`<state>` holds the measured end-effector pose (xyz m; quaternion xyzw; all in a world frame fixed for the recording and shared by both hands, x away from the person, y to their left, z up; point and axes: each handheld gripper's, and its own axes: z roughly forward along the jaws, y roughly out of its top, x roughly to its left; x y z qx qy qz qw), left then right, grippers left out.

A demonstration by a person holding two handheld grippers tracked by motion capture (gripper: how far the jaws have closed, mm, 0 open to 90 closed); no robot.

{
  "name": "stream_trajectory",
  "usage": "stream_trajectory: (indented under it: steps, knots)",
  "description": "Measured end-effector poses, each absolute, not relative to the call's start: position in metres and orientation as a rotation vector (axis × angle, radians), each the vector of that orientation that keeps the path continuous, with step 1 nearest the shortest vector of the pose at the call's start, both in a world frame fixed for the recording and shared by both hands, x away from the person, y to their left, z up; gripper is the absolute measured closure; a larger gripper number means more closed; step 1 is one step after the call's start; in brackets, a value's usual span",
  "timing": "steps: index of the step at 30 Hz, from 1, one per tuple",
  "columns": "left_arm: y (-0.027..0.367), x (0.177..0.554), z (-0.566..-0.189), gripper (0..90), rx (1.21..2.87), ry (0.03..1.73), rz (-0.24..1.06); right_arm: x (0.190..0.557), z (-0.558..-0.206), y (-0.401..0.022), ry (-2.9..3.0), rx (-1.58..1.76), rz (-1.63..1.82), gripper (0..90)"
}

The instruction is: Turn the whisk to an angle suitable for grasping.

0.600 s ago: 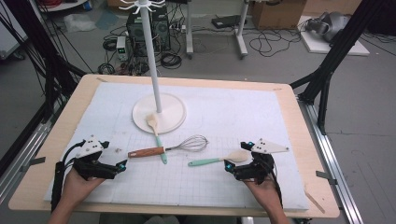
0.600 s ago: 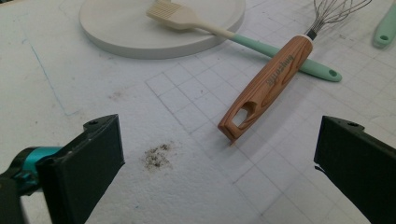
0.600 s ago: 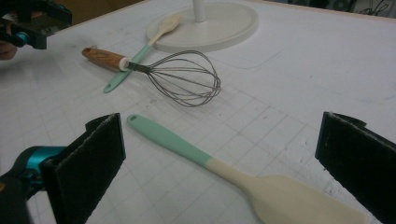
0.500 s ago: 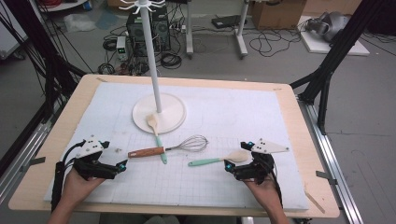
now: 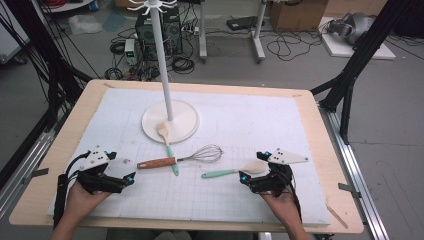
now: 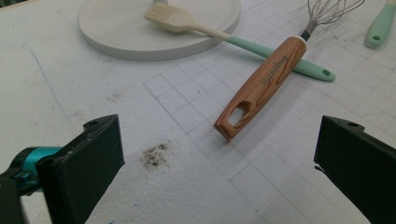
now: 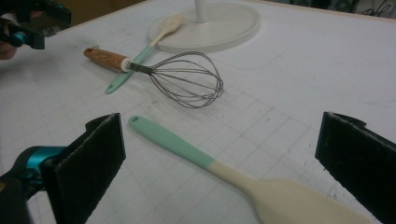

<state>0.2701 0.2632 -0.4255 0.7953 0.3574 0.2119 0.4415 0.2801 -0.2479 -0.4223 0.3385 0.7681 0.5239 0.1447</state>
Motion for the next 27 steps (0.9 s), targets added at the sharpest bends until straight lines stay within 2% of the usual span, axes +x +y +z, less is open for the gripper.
stream_trajectory:
  steps: [14, 27]
  knots:
    - [0.260, 0.277, -0.415, 1.8, 1.981, 0.851, 0.538, 0.280, -0.420, -0.249, 2.200, 0.997, 1.517, 0.1]
    - [0.248, 0.293, -0.386, 2.1, 2.051, 0.699, 0.540, 0.280, -0.419, -0.250, 2.203, 0.999, 1.523, 0.1]
